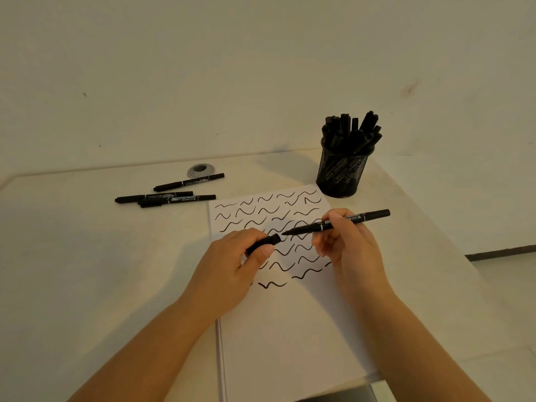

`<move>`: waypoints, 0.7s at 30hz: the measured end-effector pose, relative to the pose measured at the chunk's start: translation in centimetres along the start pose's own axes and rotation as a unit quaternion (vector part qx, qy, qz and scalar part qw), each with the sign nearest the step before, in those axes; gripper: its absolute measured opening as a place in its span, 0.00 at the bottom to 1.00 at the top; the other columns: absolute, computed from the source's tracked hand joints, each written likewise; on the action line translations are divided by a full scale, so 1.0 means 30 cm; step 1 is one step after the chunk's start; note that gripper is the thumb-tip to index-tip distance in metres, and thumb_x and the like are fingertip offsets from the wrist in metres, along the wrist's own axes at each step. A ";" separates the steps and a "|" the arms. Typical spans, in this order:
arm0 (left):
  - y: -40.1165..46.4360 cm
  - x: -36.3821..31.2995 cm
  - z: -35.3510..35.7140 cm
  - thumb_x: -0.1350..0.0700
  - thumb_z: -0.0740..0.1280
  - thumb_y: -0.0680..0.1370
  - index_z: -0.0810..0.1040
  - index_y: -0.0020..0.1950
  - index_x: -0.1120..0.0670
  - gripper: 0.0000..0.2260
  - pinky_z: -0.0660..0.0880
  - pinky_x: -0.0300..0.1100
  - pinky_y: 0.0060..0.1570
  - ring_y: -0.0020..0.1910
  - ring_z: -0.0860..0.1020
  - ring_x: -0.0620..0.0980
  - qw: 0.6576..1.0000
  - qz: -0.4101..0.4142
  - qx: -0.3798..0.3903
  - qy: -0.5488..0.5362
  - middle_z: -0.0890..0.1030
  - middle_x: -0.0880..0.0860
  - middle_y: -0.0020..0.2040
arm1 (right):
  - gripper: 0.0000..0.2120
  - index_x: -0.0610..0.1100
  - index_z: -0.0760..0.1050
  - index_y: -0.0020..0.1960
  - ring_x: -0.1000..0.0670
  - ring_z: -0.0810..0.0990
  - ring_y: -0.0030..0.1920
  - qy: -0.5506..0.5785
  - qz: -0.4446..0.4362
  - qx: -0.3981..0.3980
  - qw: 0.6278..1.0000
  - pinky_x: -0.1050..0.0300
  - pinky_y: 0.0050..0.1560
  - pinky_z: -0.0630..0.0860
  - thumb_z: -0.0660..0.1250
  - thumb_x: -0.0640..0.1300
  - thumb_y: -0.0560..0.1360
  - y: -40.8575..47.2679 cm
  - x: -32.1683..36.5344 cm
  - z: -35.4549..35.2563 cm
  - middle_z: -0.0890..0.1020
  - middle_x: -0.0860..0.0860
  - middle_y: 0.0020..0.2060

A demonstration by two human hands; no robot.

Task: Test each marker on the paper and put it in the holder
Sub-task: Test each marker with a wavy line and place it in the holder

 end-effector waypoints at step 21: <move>-0.006 -0.021 0.020 0.47 0.57 0.75 0.72 0.35 0.41 0.09 0.63 0.32 0.26 0.25 0.68 0.43 0.998 -0.017 0.013 -0.056 0.71 0.42 0.25 | 0.07 0.40 0.72 0.41 0.53 0.71 0.27 -0.094 -0.027 0.184 0.978 0.65 0.30 0.69 0.66 0.44 0.67 -0.048 -0.004 0.105 0.76 0.52 0.24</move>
Point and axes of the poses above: each hand's wrist, its own y-axis towards the middle knuckle, its own z-axis out of the palm, x = y × z, the point moved 9 cm from there along y, towards the middle knuckle
